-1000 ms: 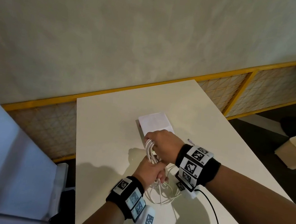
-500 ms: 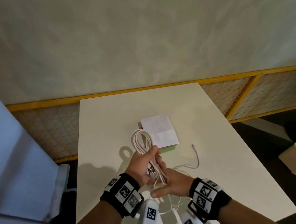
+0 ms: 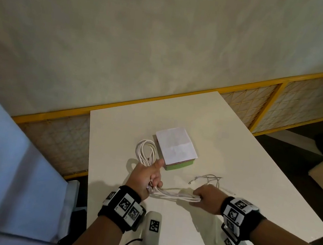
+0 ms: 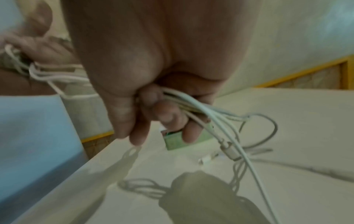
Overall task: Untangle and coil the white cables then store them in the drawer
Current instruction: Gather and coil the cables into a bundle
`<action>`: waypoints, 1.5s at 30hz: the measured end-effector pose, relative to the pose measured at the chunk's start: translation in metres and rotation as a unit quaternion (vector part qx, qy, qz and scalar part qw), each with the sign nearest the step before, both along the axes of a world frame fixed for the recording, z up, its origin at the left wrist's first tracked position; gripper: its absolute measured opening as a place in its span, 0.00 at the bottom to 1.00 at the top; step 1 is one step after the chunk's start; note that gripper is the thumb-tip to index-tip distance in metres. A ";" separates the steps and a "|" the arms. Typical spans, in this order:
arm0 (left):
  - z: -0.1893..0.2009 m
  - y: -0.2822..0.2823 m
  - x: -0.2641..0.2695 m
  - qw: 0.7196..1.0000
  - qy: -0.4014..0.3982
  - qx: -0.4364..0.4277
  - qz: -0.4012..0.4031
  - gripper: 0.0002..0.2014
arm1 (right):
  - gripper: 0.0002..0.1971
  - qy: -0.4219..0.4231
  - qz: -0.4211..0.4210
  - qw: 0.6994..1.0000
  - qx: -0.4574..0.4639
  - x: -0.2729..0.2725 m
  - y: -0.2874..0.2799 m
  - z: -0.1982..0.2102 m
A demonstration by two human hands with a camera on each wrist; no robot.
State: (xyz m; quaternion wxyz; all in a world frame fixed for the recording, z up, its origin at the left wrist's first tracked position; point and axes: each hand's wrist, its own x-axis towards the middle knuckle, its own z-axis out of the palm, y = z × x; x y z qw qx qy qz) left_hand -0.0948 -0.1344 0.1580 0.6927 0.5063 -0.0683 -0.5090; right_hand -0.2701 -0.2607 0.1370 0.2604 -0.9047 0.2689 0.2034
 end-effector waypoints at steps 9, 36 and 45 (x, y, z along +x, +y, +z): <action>-0.040 0.011 -0.008 0.984 -0.132 0.080 -0.084 0.16 | 0.14 -0.204 0.024 0.950 -0.235 0.028 -0.003 0.062; -0.044 0.014 -0.048 0.942 -0.192 0.131 -0.242 0.20 | 0.20 -0.038 0.048 0.998 -0.034 0.066 0.012 0.079; -0.047 0.009 -0.051 0.928 -0.228 0.141 -0.258 0.12 | 0.19 -0.013 0.083 0.980 -0.180 0.066 0.018 0.069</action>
